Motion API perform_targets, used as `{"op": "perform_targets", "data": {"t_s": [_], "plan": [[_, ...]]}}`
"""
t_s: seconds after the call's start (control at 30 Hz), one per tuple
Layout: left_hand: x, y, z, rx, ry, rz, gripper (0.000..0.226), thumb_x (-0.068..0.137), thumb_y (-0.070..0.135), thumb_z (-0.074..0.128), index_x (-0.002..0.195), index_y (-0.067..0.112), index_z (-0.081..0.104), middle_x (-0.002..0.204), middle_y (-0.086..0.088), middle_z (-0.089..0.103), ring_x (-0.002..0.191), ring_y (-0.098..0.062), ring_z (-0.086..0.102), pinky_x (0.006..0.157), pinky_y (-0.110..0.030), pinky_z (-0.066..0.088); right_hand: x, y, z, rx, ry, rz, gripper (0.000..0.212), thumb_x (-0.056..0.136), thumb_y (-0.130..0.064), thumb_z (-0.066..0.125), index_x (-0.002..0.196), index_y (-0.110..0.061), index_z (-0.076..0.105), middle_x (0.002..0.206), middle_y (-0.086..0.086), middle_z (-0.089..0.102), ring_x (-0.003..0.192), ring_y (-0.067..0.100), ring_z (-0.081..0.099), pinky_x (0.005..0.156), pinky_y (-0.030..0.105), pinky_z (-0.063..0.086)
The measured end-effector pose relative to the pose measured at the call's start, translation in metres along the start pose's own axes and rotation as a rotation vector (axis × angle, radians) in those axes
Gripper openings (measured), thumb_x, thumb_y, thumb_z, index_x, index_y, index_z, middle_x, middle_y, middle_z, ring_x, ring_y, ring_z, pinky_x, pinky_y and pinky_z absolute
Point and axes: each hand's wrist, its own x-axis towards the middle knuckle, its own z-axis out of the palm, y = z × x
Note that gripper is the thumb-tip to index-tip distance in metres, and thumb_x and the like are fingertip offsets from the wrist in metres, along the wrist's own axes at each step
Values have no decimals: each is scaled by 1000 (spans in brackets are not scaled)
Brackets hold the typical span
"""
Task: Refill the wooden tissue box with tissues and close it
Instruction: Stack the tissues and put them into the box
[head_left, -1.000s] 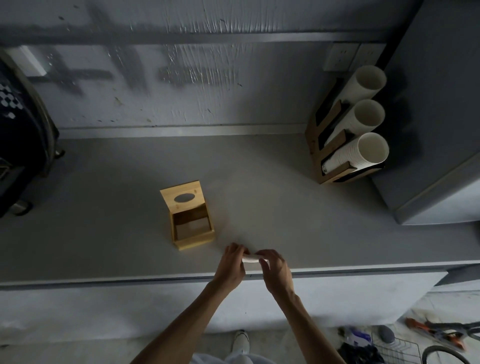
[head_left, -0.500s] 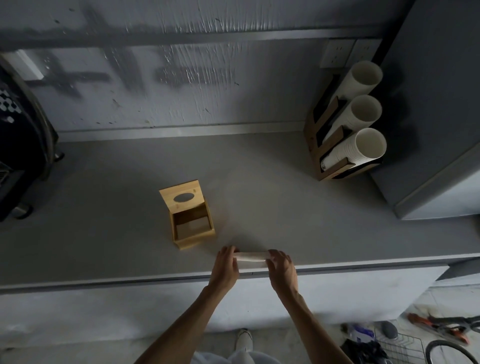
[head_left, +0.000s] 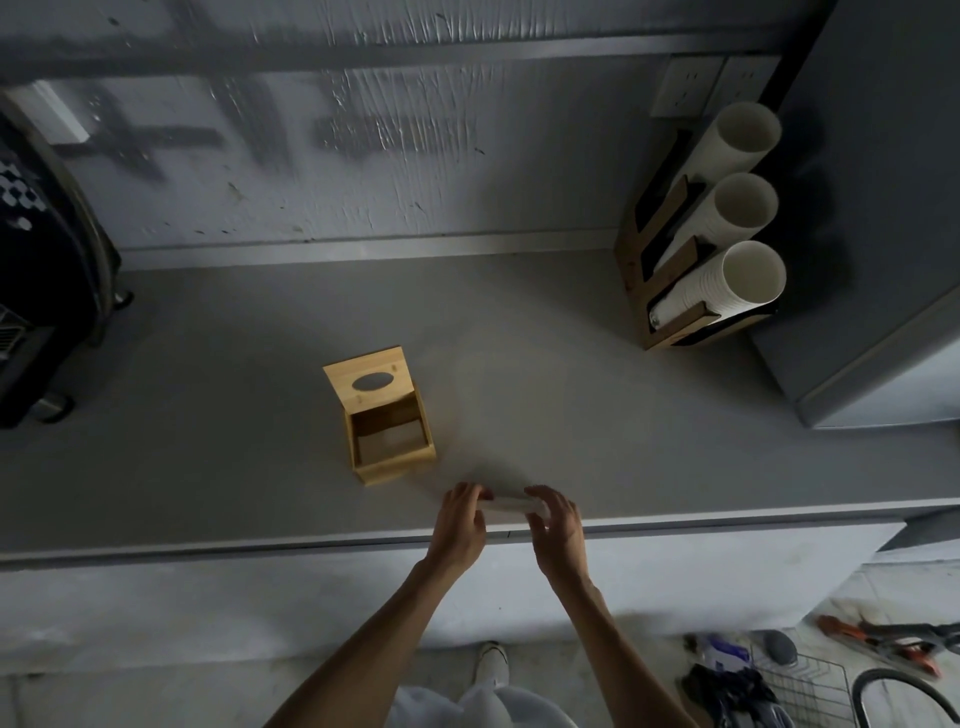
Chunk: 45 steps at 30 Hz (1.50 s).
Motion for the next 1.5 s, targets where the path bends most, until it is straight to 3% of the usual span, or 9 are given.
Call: {"op": "perform_targets", "data": {"t_s": [0.17, 0.43, 0.77, 0.87, 0.93, 1.07, 1.23, 1.37, 1.5], "plan": [[5, -4, -12, -90, -11, -21, 21, 95, 14, 51, 114, 13, 61, 117, -4, 63, 109, -17, 58, 95, -25, 48, 5, 6, -9, 112, 56, 102, 17, 83, -5, 66, 97, -13, 66, 92, 2, 70, 81, 19, 66, 71, 38, 56], [5, -7, -19, -186, 4, 11, 19, 86, 3, 64, 103, 9, 71, 106, -7, 71, 98, -18, 66, 91, -31, 55, 7, 10, -17, 99, 53, 101, 12, 82, -7, 69, 92, -14, 68, 85, 0, 71, 74, 16, 66, 65, 31, 52], [0, -2, -30, -300, -12, -97, 12, 88, 10, 64, 99, 8, 69, 97, -2, 70, 88, -12, 65, 80, -10, 49, 8, 6, -32, 219, -46, 147, 15, 83, -12, 71, 90, -25, 68, 82, -10, 71, 76, -2, 67, 68, 15, 52], [0, 4, -38, -452, -55, -202, 6, 90, 12, 61, 92, 12, 67, 88, -7, 69, 85, -22, 66, 74, -26, 54, 11, -2, -33, 314, -57, 205, 17, 83, -7, 71, 86, -23, 67, 81, -7, 72, 72, -3, 67, 67, 12, 50], [-4, 7, -45, -574, -37, -256, 7, 90, 14, 62, 97, 14, 65, 91, -8, 70, 87, -25, 67, 79, -36, 56, 14, -9, -33, 370, -79, 240, 20, 83, -3, 69, 86, -23, 67, 76, -3, 71, 67, 6, 66, 63, 17, 51], [-19, 9, -66, -693, 32, -319, 6, 88, 14, 65, 94, 13, 64, 80, -7, 67, 70, -20, 62, 66, -29, 54, 18, -30, -28, 428, -175, 283, 14, 86, -6, 67, 95, -17, 68, 81, 7, 70, 67, 22, 64, 62, 39, 56], [-32, -3, -102, -808, 173, -457, 6, 80, 4, 71, 84, 3, 66, 63, -7, 64, 52, -15, 57, 49, -24, 48, 19, -72, -17, 457, -244, 261, 15, 86, 2, 64, 98, -6, 68, 87, 10, 69, 72, 21, 64, 58, 24, 57], [-20, -15, -145, -757, 276, -457, 6, 76, 7, 74, 80, 10, 70, 65, -8, 68, 54, -14, 61, 50, -26, 49, 38, -115, 2, 399, -241, 147, 15, 85, -4, 67, 98, -11, 70, 86, 7, 71, 68, 22, 68, 65, 38, 59], [23, -22, -193, -597, 361, -457, 12, 75, 10, 73, 72, 18, 65, 64, -8, 67, 53, -18, 59, 56, -30, 50, 80, -168, 39, 245, -205, 37, 13, 83, -10, 69, 95, -16, 71, 86, 4, 73, 74, 21, 70, 71, 37, 58]]}}
